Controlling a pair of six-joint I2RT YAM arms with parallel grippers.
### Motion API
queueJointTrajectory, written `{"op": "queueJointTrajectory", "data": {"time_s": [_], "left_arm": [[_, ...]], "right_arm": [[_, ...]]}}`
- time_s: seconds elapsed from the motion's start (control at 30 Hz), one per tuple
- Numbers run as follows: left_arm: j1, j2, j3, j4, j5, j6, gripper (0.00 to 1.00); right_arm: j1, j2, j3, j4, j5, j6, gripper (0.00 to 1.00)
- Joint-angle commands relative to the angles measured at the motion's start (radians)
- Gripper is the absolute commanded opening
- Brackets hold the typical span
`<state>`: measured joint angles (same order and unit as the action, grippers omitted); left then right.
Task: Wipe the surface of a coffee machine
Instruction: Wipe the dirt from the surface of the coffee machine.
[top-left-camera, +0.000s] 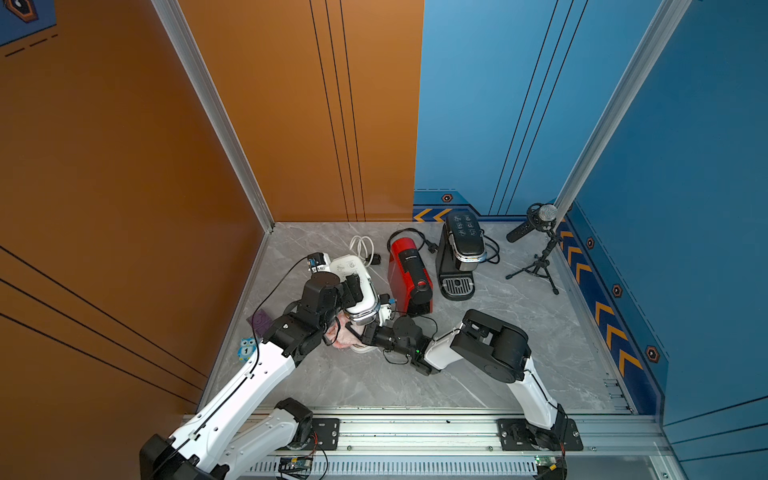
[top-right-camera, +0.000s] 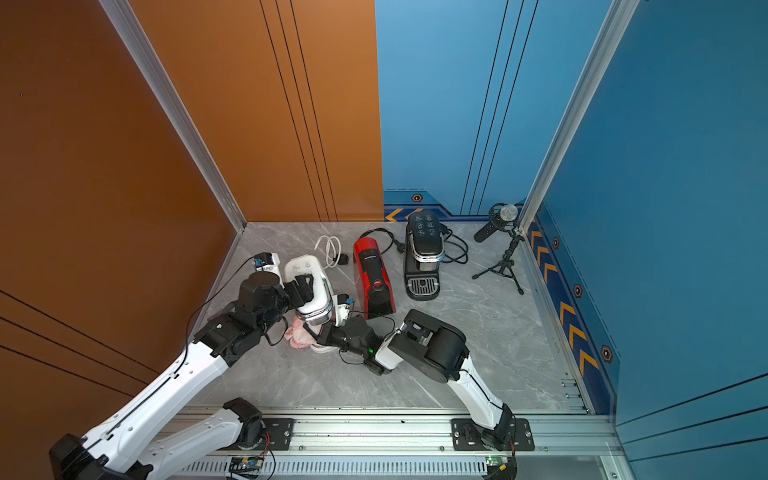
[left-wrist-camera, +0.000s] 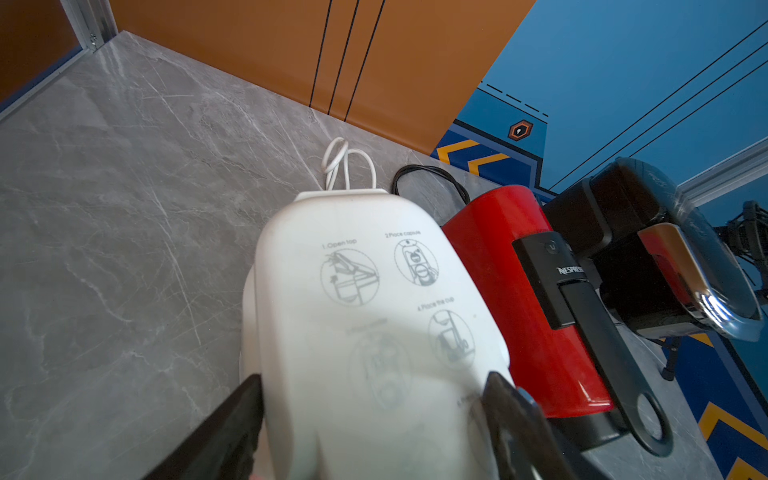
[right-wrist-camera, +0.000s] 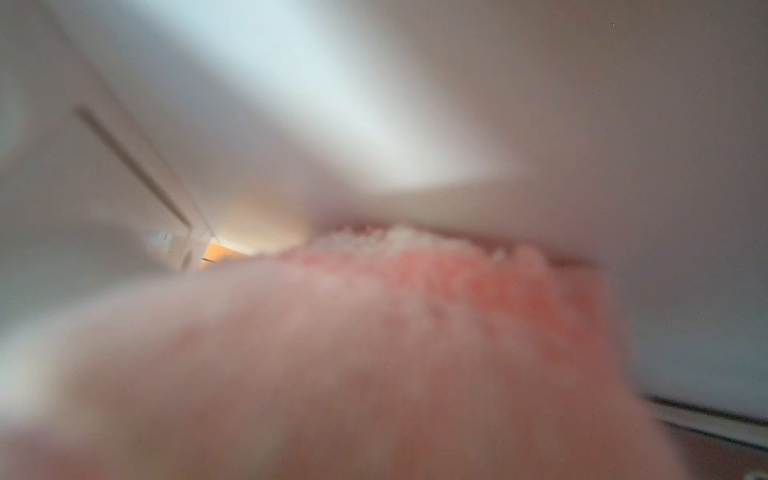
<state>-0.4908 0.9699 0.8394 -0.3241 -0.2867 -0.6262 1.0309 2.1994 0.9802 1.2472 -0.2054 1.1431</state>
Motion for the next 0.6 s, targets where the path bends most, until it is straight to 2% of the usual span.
{"op": "queueJointTrajectory", "data": {"time_s": [0.0, 0.17, 0.33, 0.57], "left_arm": [[-0.011, 0.055, -0.088, -0.324, 0.085, 0.052, 0.82], [-0.012, 0.056, -0.087, -0.325, 0.084, 0.051, 0.82], [-0.012, 0.052, -0.085, -0.326, 0.085, 0.048, 0.82], [-0.015, 0.055, -0.095, -0.322, 0.087, 0.042, 0.82]], "right_arm": [[-0.088, -0.053, -0.009, -0.043, 0.109, -0.014, 0.00], [-0.103, -0.153, -0.067, -0.215, 0.158, -0.089, 0.00], [-0.075, -0.139, -0.121, -0.246, 0.193, -0.092, 0.00], [0.003, -0.071, -0.098, -0.205, 0.160, -0.049, 0.00]]}}
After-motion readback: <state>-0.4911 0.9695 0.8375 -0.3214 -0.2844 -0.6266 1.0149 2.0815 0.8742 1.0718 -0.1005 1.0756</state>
